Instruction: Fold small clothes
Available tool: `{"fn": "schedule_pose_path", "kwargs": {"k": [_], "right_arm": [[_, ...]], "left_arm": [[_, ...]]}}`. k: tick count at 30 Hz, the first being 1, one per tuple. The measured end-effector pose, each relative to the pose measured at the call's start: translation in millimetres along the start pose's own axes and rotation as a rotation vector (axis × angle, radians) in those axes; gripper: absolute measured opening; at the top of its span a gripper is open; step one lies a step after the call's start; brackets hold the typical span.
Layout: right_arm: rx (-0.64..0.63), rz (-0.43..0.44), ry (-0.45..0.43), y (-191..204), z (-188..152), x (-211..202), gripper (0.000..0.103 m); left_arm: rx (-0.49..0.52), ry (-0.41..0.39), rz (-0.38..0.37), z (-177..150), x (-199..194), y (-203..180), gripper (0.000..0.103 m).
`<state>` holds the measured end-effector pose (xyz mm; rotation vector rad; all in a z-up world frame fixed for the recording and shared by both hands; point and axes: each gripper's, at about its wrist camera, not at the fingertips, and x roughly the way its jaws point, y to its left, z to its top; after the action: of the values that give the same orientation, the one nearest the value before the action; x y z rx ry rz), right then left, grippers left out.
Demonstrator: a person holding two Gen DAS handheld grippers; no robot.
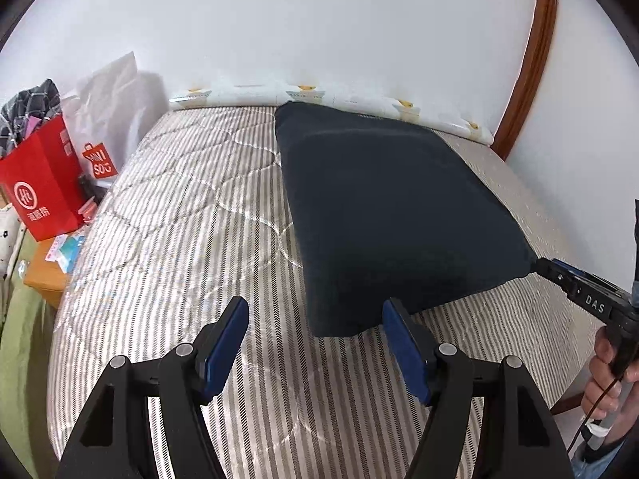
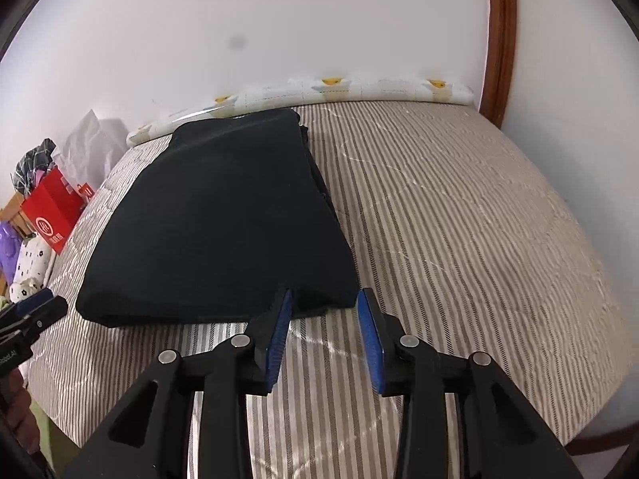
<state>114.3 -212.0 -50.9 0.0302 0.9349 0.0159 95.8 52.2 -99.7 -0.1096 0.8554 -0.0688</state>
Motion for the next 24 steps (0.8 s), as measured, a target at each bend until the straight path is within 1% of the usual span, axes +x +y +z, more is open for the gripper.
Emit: {"fn": "schedule_pose_path", "kwargs": {"k": [2,5,9,11,12,14,16,17,19,21,24], "right_arm": [[-0.005,-0.018,0.000,1.1,-1.1,-10.9,0.043],[-0.001,-0.040,-0.003,1.0,-1.0,-26.8,0.046],[0.003,-0.042,-0.037,2.6,-2.3,-55.4,0.052],[-0.007,-0.056,-0.056,5.3,-3.5,-70.5,0.053],[-0.009,-0.062,-0.063,6.1,-4.5,-77.2,0.053],[-0.014,-0.076,-0.079,8.5,-7.2,-92.6,0.058],[-0.028,-0.096,-0.101,10.8,-9.7,-107.3,0.076],[-0.036,-0.108,-0.126,12.0,-12.0,-116.8,0.083],[-0.046,-0.124,-0.164,14.0,-15.1,-131.4,0.089],[-0.058,-0.136,-0.181,16.1,-21.3,-144.9,0.093],[-0.056,-0.165,-0.196,15.8,-28.9,-159.9,0.100]], "left_arm": [[0.010,-0.013,0.004,0.0,-9.9,-2.9,0.067],[0.010,-0.040,0.015,-1.4,-23.7,-6.0,0.068],[0.004,-0.076,0.023,-3.2,-46.3,-11.8,0.074],[0.006,-0.089,0.021,-3.3,-56.7,-14.9,0.075],[0.005,-0.093,0.023,-3.6,-60.8,-16.1,0.077],[0.004,-0.110,0.022,-4.9,-73.5,-19.8,0.080],[0.006,-0.134,0.022,-7.3,-86.9,-24.1,0.084],[0.008,-0.147,0.024,-8.9,-94.0,-26.5,0.086],[0.010,-0.168,0.028,-11.9,-105.1,-30.5,0.091],[0.008,-0.185,0.031,-14.9,-114.6,-31.6,0.094],[0.009,-0.203,0.039,-21.4,-129.9,-35.2,0.095]]}}
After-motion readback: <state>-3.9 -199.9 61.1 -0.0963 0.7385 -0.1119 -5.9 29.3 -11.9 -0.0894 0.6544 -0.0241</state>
